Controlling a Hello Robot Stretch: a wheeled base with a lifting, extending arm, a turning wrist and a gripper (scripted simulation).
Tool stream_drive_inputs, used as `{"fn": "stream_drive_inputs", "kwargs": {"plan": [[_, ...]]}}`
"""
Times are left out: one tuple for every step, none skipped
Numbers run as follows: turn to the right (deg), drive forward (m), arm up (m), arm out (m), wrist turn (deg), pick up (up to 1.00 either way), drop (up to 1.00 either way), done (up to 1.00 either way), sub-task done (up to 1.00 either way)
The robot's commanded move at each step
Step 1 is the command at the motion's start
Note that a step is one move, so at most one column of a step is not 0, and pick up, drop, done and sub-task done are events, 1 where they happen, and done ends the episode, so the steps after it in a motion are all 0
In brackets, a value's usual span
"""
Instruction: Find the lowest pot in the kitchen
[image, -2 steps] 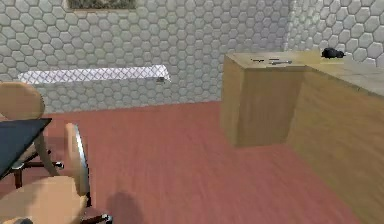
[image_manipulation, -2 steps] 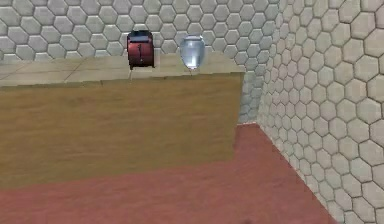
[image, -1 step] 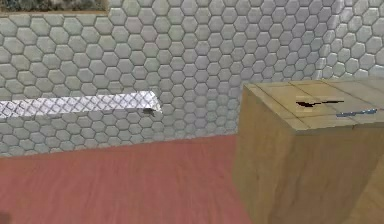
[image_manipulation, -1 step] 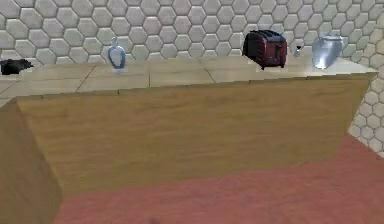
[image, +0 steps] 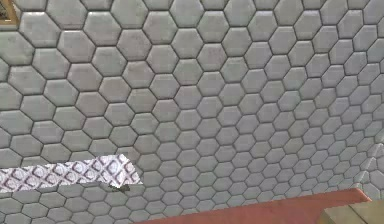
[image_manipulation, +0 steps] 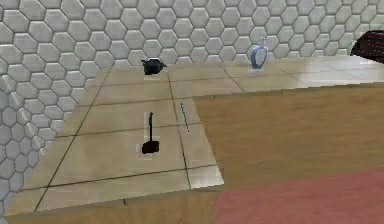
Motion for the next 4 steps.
{"fn": "stream_drive_inputs", "kwargs": {"plan": [[-3.0,0.0,0.0,0.0,0.0,0.0,0.0,0.0,0.0],[0.0,0.35,0.0,0.0,0.0,0.0,0.0,0.0,0.0],[33.0,0.0,0.0,0.0,0.0,0.0,0.0,0.0,0.0],[0.0,0.4,0.0,0.0,0.0,0.0,0.0,0.0,0.0]]}}
